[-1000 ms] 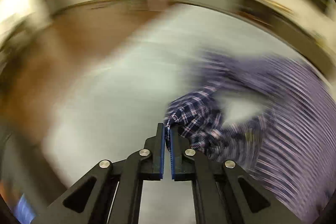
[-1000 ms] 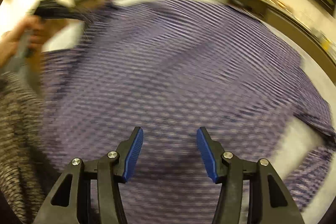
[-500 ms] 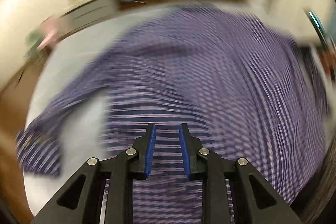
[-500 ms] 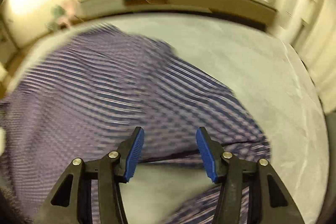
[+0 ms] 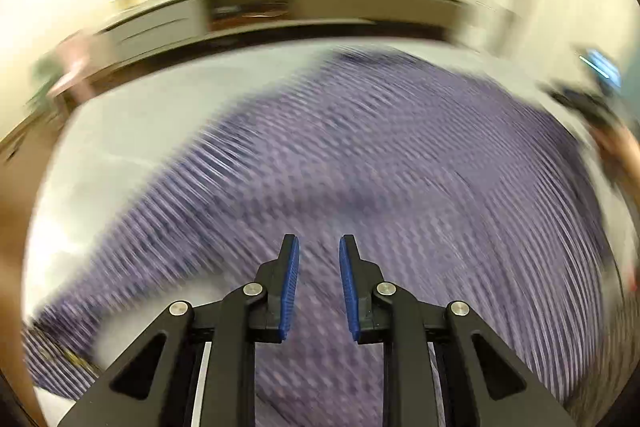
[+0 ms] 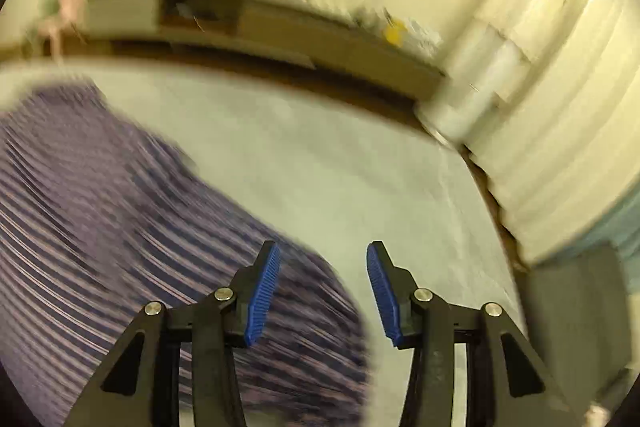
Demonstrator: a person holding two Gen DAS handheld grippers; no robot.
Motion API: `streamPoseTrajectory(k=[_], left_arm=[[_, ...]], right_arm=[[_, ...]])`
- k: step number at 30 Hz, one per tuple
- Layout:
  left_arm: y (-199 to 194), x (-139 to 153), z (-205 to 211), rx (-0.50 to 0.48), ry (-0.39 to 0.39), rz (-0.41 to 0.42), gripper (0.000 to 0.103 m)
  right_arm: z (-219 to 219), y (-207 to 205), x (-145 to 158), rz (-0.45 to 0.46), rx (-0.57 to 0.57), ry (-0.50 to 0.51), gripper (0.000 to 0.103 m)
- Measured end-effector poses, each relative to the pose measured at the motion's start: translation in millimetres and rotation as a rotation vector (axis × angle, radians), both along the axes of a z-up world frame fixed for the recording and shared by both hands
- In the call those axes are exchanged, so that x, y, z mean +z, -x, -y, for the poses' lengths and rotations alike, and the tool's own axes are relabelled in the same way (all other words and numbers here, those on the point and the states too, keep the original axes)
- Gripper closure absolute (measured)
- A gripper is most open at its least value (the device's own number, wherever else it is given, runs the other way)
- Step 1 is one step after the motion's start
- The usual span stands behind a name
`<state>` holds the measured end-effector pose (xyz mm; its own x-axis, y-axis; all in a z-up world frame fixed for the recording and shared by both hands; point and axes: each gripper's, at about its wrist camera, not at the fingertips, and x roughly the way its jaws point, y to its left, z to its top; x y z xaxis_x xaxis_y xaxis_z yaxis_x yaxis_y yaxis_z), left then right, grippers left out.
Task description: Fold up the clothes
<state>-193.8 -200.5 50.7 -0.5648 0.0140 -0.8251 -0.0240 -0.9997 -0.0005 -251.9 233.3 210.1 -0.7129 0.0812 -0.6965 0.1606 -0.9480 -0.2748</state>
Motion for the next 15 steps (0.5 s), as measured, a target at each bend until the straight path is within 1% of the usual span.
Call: streamPoseTrajectory(k=[2,3,4,5,7,8,9,10,11,13,14,15], left_arm=[[54.1,-16.3,7.6,0.034,0.038,-0.006,0.082],[80.8,-30.7,6.8,0.037,0.058,0.014,0.082],[102.7,-45.4,-0.3,0.028,0.097,0.043,0.082],[122.1,-59.6,-9.9,0.014,0.145,0.075,0.082],[155.7,-93.4,-23.5,0.005,0.249,0.134,0.081],[167.2,-106.4,-25.6,0.015,0.289,0.154,0.081],[175.2,-114.6,-22.2,0.046,0.323,0.145,0.08],[179.4,-112.9,-14.9,0.083,0.336,0.141,0.08],[184.8,-115.1,-3.3,0.131,0.327,0.137,0.08],[193.5,-127.2,16.5,0.22,0.366,0.144,0.081],[194.8,-131.8,24.8,0.247,0.385,0.15,0.081],[194.9,-133.9,30.4,0.254,0.374,0.157,0.081]], right_arm=[[28.0,3.5,3.6,0.016,0.092,0.048,0.056],[42.2,6.0,3.3,0.029,0.139,0.065,0.056],[56.3,8.4,3.0,0.042,0.185,0.083,0.056],[70.3,13.5,-0.5,0.048,0.216,0.079,0.056],[90.5,21.1,-13.9,0.054,0.229,0.057,0.056],[95.3,28.5,-23.7,0.067,0.229,0.058,0.056],[97.1,33.1,-30.7,0.087,0.229,0.066,0.056],[91.6,38.1,-36.4,0.121,0.226,0.072,0.056],[85.3,43.8,-44.3,0.148,0.215,0.068,0.062],[75.8,55.0,-58.8,0.18,0.183,0.05,0.063],[69.3,62.0,-62.7,0.19,0.162,0.042,0.062],[62.7,68.9,-66.6,0.2,0.141,0.033,0.062]])
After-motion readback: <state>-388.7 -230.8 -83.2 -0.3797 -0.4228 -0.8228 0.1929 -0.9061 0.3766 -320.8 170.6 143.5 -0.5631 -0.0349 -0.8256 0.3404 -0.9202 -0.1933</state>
